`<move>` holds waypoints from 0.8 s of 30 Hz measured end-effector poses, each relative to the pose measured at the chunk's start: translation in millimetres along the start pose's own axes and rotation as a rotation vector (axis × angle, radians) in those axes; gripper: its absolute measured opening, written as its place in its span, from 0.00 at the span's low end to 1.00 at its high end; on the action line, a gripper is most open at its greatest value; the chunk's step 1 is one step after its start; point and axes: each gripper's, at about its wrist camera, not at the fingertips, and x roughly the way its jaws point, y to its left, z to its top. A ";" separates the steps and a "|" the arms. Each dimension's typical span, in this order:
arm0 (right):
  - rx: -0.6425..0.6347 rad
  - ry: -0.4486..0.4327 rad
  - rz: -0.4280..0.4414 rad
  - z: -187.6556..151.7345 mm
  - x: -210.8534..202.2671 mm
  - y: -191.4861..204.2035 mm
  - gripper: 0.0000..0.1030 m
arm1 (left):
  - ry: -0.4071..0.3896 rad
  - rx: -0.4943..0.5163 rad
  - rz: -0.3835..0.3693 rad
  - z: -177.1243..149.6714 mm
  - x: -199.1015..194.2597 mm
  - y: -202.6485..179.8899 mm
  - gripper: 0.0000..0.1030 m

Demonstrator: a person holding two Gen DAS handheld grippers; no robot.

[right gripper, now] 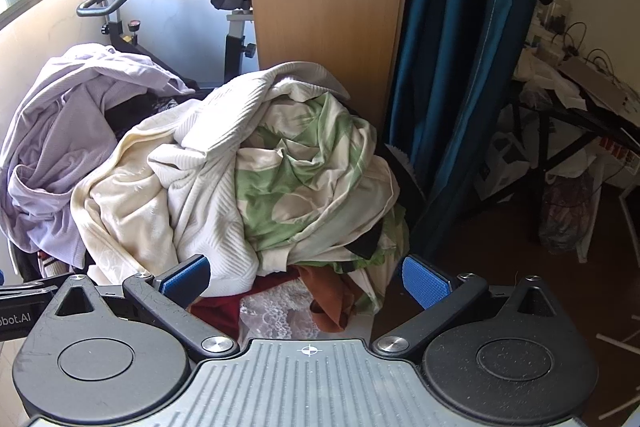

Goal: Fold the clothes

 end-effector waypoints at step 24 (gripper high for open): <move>-0.022 0.012 -0.022 0.5 4.2 2.0 0.99 | 0.013 -0.006 0.002 4.2 6.2 1.0 1.00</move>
